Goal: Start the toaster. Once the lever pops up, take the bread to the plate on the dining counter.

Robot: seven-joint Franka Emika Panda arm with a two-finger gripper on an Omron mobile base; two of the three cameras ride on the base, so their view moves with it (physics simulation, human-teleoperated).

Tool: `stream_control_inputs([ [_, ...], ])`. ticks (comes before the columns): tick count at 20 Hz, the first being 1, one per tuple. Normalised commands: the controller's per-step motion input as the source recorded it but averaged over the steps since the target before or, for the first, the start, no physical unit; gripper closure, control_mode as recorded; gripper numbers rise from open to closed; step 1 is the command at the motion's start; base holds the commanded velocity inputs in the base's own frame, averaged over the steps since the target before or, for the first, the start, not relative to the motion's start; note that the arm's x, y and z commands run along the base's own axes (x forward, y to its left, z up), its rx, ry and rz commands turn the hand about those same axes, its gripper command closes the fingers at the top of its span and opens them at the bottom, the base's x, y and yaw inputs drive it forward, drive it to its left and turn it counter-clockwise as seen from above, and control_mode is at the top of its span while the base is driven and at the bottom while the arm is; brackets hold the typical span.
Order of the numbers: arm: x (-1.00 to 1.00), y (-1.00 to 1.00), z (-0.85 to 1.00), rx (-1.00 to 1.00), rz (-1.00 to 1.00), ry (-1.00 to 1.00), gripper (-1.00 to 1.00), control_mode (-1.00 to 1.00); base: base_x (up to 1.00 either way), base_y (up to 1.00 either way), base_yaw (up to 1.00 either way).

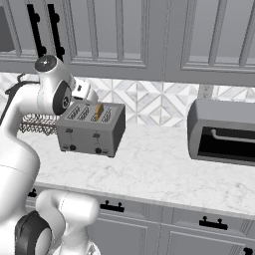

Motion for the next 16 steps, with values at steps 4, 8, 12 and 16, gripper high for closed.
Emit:
stream_control_inputs([
  [4,0.00,0.00,0.00,0.00,0.00,0.00,-1.00,-1.00,0.00,0.00,0.00],
  [8,0.00,0.00,0.00,0.00,0.00,0.00,-1.00,-1.00,0.00,0.00,0.00],
  [12,0.00,0.00,0.00,0.00,0.00,0.00,-1.00,-1.00,0.00,0.00,0.00],
  [16,0.00,0.00,0.00,0.00,0.00,0.00,-1.00,-1.00,0.00,0.00,0.00],
])
